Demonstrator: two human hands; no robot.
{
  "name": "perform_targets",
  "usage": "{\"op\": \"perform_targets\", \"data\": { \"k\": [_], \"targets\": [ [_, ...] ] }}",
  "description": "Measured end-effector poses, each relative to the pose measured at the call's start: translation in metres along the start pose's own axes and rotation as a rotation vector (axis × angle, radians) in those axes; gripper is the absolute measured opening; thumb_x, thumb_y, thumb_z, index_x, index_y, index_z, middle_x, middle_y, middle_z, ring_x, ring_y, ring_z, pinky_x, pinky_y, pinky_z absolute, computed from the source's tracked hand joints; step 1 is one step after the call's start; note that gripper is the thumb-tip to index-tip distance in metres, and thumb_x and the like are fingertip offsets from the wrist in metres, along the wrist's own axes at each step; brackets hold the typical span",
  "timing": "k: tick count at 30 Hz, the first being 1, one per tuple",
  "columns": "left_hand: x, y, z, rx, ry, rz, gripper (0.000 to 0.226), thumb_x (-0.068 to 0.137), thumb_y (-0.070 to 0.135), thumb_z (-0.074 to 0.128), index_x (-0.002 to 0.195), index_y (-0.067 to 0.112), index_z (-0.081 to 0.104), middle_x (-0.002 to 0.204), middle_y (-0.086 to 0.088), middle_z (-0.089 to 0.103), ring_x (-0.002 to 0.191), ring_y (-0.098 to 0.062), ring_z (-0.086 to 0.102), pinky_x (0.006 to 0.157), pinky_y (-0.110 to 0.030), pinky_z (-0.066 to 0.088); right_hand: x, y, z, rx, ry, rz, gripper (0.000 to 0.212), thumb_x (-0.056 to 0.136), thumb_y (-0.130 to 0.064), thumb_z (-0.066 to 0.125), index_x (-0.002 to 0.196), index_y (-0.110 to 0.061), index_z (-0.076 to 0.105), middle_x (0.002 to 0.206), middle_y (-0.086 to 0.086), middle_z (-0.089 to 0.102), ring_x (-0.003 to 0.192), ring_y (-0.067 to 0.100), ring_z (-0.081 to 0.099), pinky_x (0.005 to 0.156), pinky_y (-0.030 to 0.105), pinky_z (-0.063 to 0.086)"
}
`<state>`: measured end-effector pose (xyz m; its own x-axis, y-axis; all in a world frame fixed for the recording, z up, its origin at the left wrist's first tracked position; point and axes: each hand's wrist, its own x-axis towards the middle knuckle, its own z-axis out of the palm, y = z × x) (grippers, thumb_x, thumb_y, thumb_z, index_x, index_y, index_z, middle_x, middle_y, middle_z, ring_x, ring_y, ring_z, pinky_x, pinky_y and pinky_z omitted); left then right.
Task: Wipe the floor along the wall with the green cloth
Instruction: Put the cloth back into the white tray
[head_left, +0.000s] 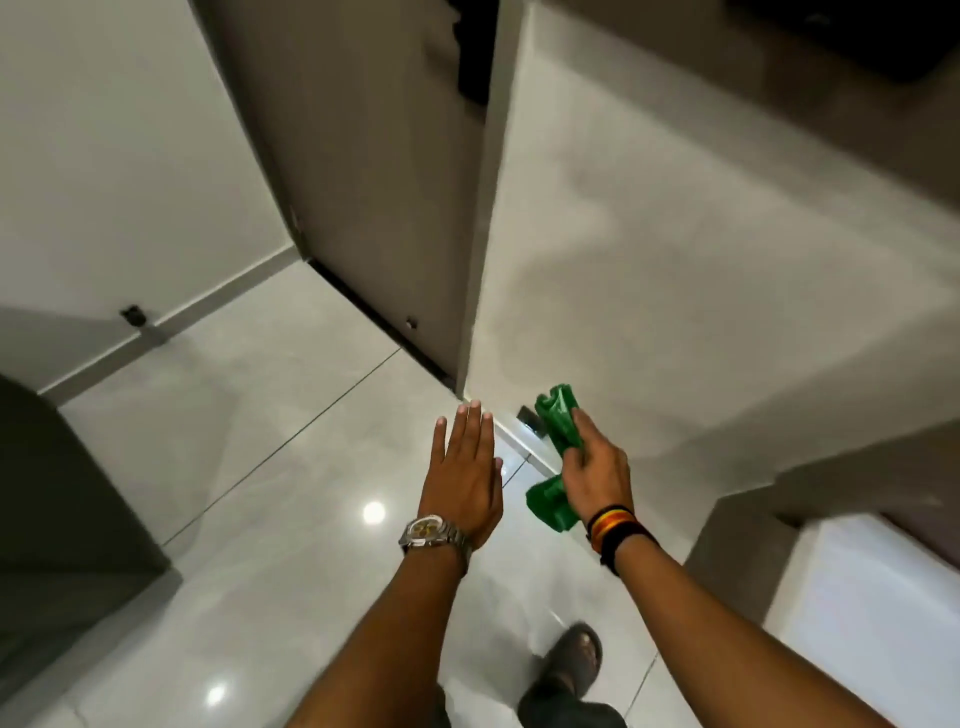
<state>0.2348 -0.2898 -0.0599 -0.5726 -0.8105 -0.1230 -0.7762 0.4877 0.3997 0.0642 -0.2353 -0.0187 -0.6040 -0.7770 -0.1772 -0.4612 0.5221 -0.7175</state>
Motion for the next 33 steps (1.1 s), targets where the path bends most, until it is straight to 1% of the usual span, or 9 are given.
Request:
{"op": "perform_targets", "data": {
  "k": [6,11,14,16,20,23,26,30,33],
  "targets": [
    [0.013,0.066,-0.051,0.058,0.044,0.293,0.067,0.113,0.032,0.019,0.173,0.007,0.002,0.183,-0.014,-0.004,0.171,-0.030,-0.009,0.134,-0.046,-0.021,-0.032,-0.020,-0.080,0.215,0.300,0.020,0.056,0.091,-0.008,0.047,0.140,-0.031,0.058,0.117,-0.007,0.071,0.098,0.015,0.068,0.094,0.026,0.054],
    [0.007,0.119,-0.056,0.094,0.038,0.421,0.066,0.115,0.033,0.020,0.173,0.008,0.000,0.183,-0.013,-0.007,0.171,-0.029,-0.010,0.137,-0.048,-0.017,-0.058,0.015,-0.136,0.408,0.490,0.189,0.035,0.092,-0.007,0.051,0.113,-0.026,0.070,0.100,0.001,0.075,0.092,0.024,0.071,0.084,0.035,0.059],
    [-0.006,0.150,-0.043,0.087,0.046,0.487,0.066,0.115,0.034,0.020,0.174,0.010,0.003,0.183,-0.012,-0.006,0.171,-0.029,-0.010,0.136,-0.047,-0.018,-0.076,0.050,-0.170,0.576,0.577,0.352,0.028,0.087,-0.006,0.049,0.082,-0.025,0.069,0.082,-0.002,0.071,0.078,0.023,0.067,0.074,0.032,0.056],
    [-0.016,0.171,-0.030,0.101,0.039,0.507,0.065,0.115,0.035,0.018,0.174,0.012,0.002,0.183,-0.011,-0.007,0.170,-0.028,-0.011,0.135,-0.045,-0.021,-0.086,0.082,-0.191,0.698,0.600,0.421,0.026,0.080,0.000,0.046,0.073,-0.016,0.065,0.074,0.002,0.063,0.071,0.023,0.057,0.068,0.031,0.047],
    [-0.032,0.211,-0.004,0.116,0.029,0.459,0.064,0.115,0.036,0.015,0.174,0.014,0.000,0.183,-0.009,-0.010,0.170,-0.026,-0.014,0.132,-0.042,-0.025,-0.100,0.141,-0.230,0.836,0.579,0.548,0.032,0.076,0.003,0.043,0.055,-0.019,0.052,0.064,-0.001,0.053,0.068,0.023,0.045,0.063,0.028,0.034],
    [-0.050,0.242,0.017,0.104,-0.010,0.397,0.064,0.115,0.037,0.015,0.174,0.015,0.001,0.183,-0.009,-0.011,0.170,-0.026,-0.014,0.127,-0.038,-0.031,-0.103,0.179,-0.253,0.788,0.533,0.659,0.027,0.081,-0.002,0.046,0.064,-0.020,0.038,0.070,0.004,0.039,0.069,0.025,0.033,0.061,0.032,0.025],
    [-0.059,0.264,0.031,0.111,-0.027,0.350,0.071,0.108,0.044,0.004,0.173,0.017,0.000,0.182,-0.006,-0.014,0.170,-0.025,-0.015,0.124,-0.036,-0.035,-0.097,0.208,-0.262,0.745,0.459,0.665,0.020,0.087,-0.007,0.047,0.070,-0.016,0.043,0.071,0.008,0.040,0.065,0.023,0.034,0.062,0.032,0.028],
    [-0.082,0.274,0.037,0.069,0.020,0.260,0.071,0.108,0.042,0.014,0.173,0.013,0.013,0.182,-0.009,-0.001,0.170,-0.025,-0.009,0.131,-0.038,-0.024,-0.084,0.217,-0.264,0.285,0.347,0.461,0.028,0.093,-0.017,0.052,0.065,-0.015,0.052,0.069,0.001,0.046,0.071,0.023,0.042,0.070,0.034,0.038],
    [-0.096,0.265,0.033,0.106,0.019,0.245,0.071,0.109,0.043,0.013,0.173,0.014,0.010,0.183,-0.007,-0.003,0.168,-0.022,-0.014,0.132,-0.038,-0.024,-0.086,0.210,-0.262,0.110,0.438,0.299,0.022,0.093,-0.023,0.054,0.075,-0.015,0.062,0.086,-0.002,0.053,0.085,0.021,0.045,0.085,0.038,0.044]
  ]
}}
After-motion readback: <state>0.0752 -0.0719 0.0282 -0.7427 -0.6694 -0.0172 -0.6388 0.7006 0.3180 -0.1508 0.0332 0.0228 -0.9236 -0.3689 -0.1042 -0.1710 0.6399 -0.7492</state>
